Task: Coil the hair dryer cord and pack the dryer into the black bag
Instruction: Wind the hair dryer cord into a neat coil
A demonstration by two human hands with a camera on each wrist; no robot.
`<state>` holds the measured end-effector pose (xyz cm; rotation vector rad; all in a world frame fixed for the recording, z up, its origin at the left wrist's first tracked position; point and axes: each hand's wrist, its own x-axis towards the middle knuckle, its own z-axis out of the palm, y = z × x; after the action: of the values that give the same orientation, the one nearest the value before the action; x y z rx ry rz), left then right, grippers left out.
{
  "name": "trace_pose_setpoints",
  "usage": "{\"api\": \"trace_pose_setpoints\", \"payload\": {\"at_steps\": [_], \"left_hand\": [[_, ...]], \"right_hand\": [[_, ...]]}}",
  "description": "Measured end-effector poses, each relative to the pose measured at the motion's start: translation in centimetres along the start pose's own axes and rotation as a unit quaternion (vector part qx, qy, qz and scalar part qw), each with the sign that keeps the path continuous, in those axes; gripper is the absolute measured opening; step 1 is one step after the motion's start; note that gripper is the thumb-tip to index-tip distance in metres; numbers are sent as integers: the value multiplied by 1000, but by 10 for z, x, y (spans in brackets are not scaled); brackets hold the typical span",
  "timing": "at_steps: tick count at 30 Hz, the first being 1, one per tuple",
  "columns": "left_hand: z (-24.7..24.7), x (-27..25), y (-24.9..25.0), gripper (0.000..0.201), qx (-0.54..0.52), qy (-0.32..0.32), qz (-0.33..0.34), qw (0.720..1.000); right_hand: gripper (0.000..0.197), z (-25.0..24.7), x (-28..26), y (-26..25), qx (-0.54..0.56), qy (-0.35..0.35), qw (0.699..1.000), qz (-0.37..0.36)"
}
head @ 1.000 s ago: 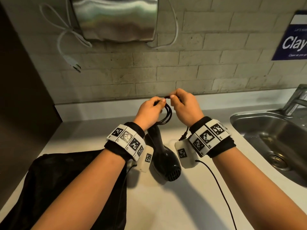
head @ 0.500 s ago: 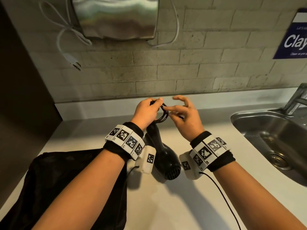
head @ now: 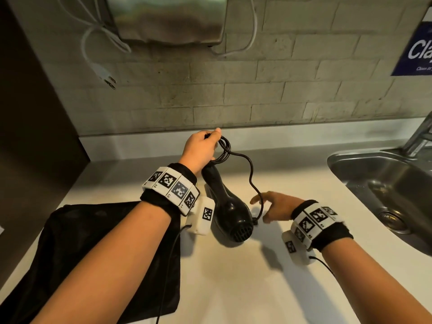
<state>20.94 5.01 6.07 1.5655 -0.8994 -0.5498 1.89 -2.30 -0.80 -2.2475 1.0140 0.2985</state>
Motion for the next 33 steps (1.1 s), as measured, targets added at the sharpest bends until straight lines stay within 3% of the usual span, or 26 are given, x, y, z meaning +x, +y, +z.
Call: {"api": "trace_pose_setpoints", "payload": {"at_steps": [5, 10, 13, 16, 18, 21, 23, 28, 32, 33], "left_hand": [[1, 0, 3, 37, -8, -2, -5, 1000], [0, 0, 4, 37, -27, -16, -12, 999], [0, 0, 5, 36, -42, -28, -20, 999], [2, 0, 7, 32, -50, -36, -26, 998], [4, 1, 8, 32, -58, -40, -29, 997], [7, 2, 9, 32, -60, -40, -26, 997], [7, 3, 9, 33, -45, -40, -21, 998], [7, 0, 12, 31, -46, -57, -40, 997], [7, 0, 10, 28, -75, -63, -44, 994], [7, 1, 10, 32, -82, -65, -47, 993]], "right_hand": [[40, 26, 18, 3, -70, 17, 997, -9], [13, 25, 24, 13, 2, 63, 998, -26], [13, 11, 21, 12, 57, 156, 985, -39], [4, -7, 14, -3, 159, 296, 935, -112], [15, -19, 3, -21, 253, 351, 885, -174], [25, -33, -17, -51, 364, 346, 818, -281], [24, -37, -25, -69, 363, 351, 803, -317], [27, -35, -18, -85, 302, 400, 817, -284], [6, -28, -9, -89, 236, 419, 831, -281], [10, -26, -6, -91, 214, 428, 832, -282]]}}
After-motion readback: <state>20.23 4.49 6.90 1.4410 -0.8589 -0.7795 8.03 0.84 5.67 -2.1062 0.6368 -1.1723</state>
